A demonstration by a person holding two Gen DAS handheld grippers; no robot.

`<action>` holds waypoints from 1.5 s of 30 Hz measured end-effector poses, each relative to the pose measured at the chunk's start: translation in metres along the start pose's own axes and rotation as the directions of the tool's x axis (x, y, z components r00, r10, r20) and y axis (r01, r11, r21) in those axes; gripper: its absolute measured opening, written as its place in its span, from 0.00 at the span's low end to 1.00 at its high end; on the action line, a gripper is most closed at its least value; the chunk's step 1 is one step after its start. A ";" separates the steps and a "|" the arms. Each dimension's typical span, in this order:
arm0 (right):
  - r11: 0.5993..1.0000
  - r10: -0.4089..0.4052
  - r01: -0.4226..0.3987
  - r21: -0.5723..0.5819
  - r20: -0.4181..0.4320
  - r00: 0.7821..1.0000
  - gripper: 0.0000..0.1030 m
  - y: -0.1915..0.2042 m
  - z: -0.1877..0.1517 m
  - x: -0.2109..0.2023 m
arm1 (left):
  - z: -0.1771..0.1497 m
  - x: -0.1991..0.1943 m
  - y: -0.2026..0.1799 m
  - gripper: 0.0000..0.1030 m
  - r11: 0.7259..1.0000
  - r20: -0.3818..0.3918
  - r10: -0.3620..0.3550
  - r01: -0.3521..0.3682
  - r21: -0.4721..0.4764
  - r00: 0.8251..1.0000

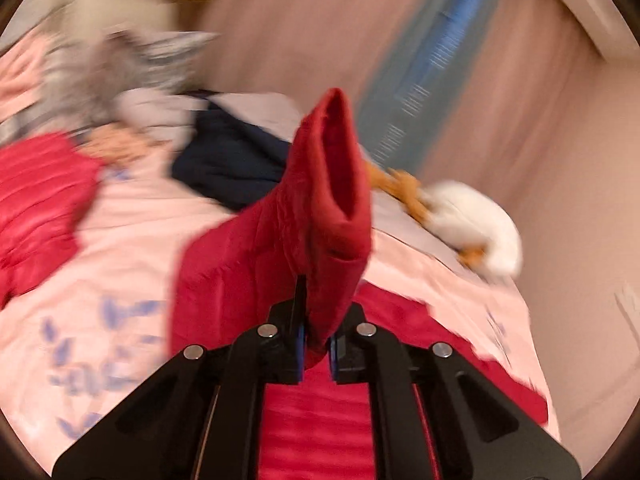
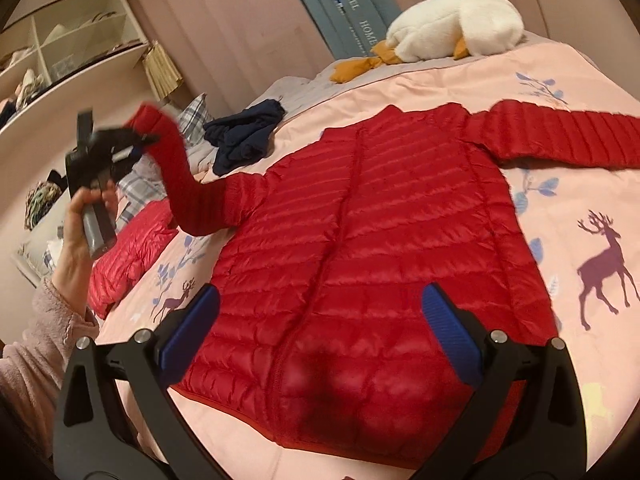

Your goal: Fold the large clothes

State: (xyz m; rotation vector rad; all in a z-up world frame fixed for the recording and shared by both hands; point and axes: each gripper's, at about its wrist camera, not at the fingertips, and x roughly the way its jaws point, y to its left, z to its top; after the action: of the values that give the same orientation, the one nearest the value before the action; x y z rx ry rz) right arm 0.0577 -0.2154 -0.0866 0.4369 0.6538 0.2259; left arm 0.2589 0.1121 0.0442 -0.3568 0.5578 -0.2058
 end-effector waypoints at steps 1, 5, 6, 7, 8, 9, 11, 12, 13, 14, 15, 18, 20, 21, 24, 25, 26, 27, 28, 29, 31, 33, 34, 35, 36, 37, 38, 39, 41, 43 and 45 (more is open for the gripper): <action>1.000 -0.004 0.004 0.013 -0.002 1.000 0.98 -0.005 0.000 -0.001 | -0.009 0.003 -0.019 0.08 0.999 -0.024 -0.028 0.028 0.023 0.999; 0.998 -0.017 0.018 0.058 -0.005 1.000 0.98 -0.023 -0.003 -0.008 | -0.048 0.044 -0.100 0.08 0.989 -0.148 -0.087 0.104 0.106 0.985; 0.997 -0.023 0.023 0.067 -0.004 1.000 0.98 -0.028 -0.003 -0.010 | -0.062 0.061 -0.120 0.09 0.986 -0.195 -0.096 0.120 0.112 0.976; 0.997 -0.030 0.030 0.073 -0.004 1.000 0.98 -0.031 -0.004 -0.012 | -0.073 0.069 -0.129 0.13 0.986 -0.221 -0.101 0.128 0.109 0.970; 0.996 -0.044 0.044 0.083 -0.003 0.999 0.98 -0.036 -0.005 -0.015 | -0.083 0.081 -0.140 0.14 0.984 -0.250 -0.108 0.139 0.110 0.962; 0.994 -0.057 0.057 0.091 -0.002 0.998 0.98 -0.040 -0.005 -0.017 | -0.091 0.092 -0.150 0.20 0.982 -0.273 -0.108 0.145 0.121 0.956; 0.992 -0.073 0.073 0.102 -0.002 0.997 0.98 -0.047 -0.005 -0.020 | -0.111 0.119 -0.171 0.58 0.978 -0.352 -0.096 0.154 0.140 0.931; 0.991 -0.084 0.084 0.106 -0.004 0.996 0.98 -0.051 -0.004 -0.022 | -0.118 0.125 -0.171 0.77 0.981 -0.376 -0.097 0.151 0.119 0.921; 0.990 -0.088 0.088 0.107 -0.005 0.996 0.98 -0.054 -0.003 -0.021 | -0.119 0.132 -0.164 0.79 0.983 -0.388 -0.101 0.151 0.100 0.916; 0.989 -0.097 0.097 0.108 -0.011 0.995 0.98 -0.057 -0.002 -0.020 | -0.121 0.133 -0.157 0.79 0.985 -0.398 -0.110 0.155 0.082 0.911; 0.989 -0.100 0.101 0.106 -0.015 0.995 0.98 -0.059 0.000 -0.019 | -0.122 0.132 -0.153 0.79 0.985 -0.405 -0.122 0.160 0.063 0.906; 0.991 -0.088 0.089 0.095 -0.020 0.996 0.98 -0.062 0.012 -0.013 | -0.119 0.106 -0.112 0.79 0.978 -0.387 -0.196 0.207 -0.013 0.901; 0.992 -0.090 0.092 0.083 -0.018 0.996 0.98 -0.063 0.026 -0.006 | -0.109 0.095 -0.073 0.81 0.976 -0.352 -0.218 0.214 -0.051 0.910; 0.993 -0.095 0.096 0.076 -0.018 0.995 0.98 -0.063 0.033 -0.002 | -0.104 0.091 -0.056 0.81 0.975 -0.334 -0.222 0.210 -0.071 0.916; 0.995 -0.101 0.102 0.014 -0.041 0.994 0.98 -0.057 0.072 0.035 | -0.086 0.085 0.012 0.81 0.978 -0.286 -0.177 0.137 -0.157 0.942; 0.995 -0.096 0.097 0.001 -0.056 0.994 0.98 -0.055 0.082 0.047 | -0.083 0.083 0.031 0.81 0.970 -0.278 -0.186 0.131 -0.204 0.943; 0.995 -0.095 0.095 -0.003 -0.076 0.993 0.98 -0.053 0.098 0.066 | -0.078 0.084 0.043 0.81 0.961 -0.269 -0.202 0.137 -0.241 0.942; 0.996 -0.094 0.094 -0.002 -0.090 0.991 0.98 -0.052 0.107 0.079 | -0.074 0.086 0.059 0.81 0.947 -0.251 -0.221 0.147 -0.285 0.942; 0.996 -0.087 0.086 -0.006 -0.122 0.989 0.97 -0.050 0.123 0.104 | -0.068 0.086 0.065 0.79 0.945 -0.244 -0.218 0.142 -0.294 0.945; 0.996 -0.093 0.092 -0.012 -0.133 0.987 0.86 -0.048 0.134 0.121 | -0.064 0.090 0.068 0.77 0.948 -0.241 -0.205 0.130 -0.292 0.949; 0.991 -0.137 0.134 -0.028 -0.164 0.977 0.70 -0.045 0.157 0.163 | -0.058 0.103 0.067 0.63 0.958 -0.256 -0.182 0.112 -0.265 0.949; 0.985 -0.172 0.168 -0.041 -0.173 0.970 0.58 -0.042 0.172 0.198 | -0.058 0.121 0.057 0.32 0.970 -0.290 -0.163 0.098 -0.223 0.943; 0.983 -0.184 0.179 -0.044 -0.174 0.967 0.57 -0.043 0.176 0.208 | -0.058 0.127 0.057 0.22 0.973 -0.304 -0.156 0.095 -0.209 0.940; 0.981 -0.195 0.189 -0.051 -0.172 0.966 0.55 -0.043 0.179 0.219 | -0.059 0.133 0.055 0.22 0.977 -0.316 -0.149 0.091 -0.190 0.937; 0.979 -0.202 0.194 -0.062 -0.172 0.964 0.52 -0.043 0.181 0.228 | -0.061 0.141 0.047 0.22 0.985 -0.324 -0.128 0.081 -0.155 0.938; 0.972 -0.230 0.218 -0.083 -0.183 0.956 0.51 -0.044 0.180 0.238 | -0.064 0.144 0.051 0.22 0.988 -0.327 -0.114 0.073 -0.134 0.938; 0.957 -0.288 0.272 -0.103 -0.211 0.934 0.50 -0.049 0.175 0.248 | -0.069 0.151 0.051 0.22 0.992 -0.342 -0.093 0.058 -0.112 0.935; 0.938 -0.347 0.328 -0.116 -0.242 0.906 0.46 -0.056 0.168 0.255 | -0.074 0.158 0.050 0.22 0.995 -0.363 -0.070 0.038 -0.094 0.929; 0.930 -0.368 0.348 -0.123 -0.267 0.891 0.45 -0.068 0.158 0.262 | -0.091 0.178 0.054 0.21 0.998 -0.419 -0.001 -0.023 -0.052 0.908; 0.932 -0.361 0.334 -0.144 -0.251 0.898 0.45 -0.073 0.152 0.263 | -0.103 0.189 0.058 0.20 0.998 -0.442 0.011 -0.034 -0.044 0.897; 0.935 -0.349 0.318 -0.159 -0.245 0.904 0.48 -0.072 0.152 0.263 | -0.104 0.189 0.057 0.20 0.998 -0.433 0.024 -0.045 -0.039 0.901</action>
State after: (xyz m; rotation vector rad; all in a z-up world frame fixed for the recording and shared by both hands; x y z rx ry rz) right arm 0.3613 -0.2396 -0.1534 0.1759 0.9674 -0.0060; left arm 0.3644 0.0825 -0.1505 -0.3486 1.0111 -0.2394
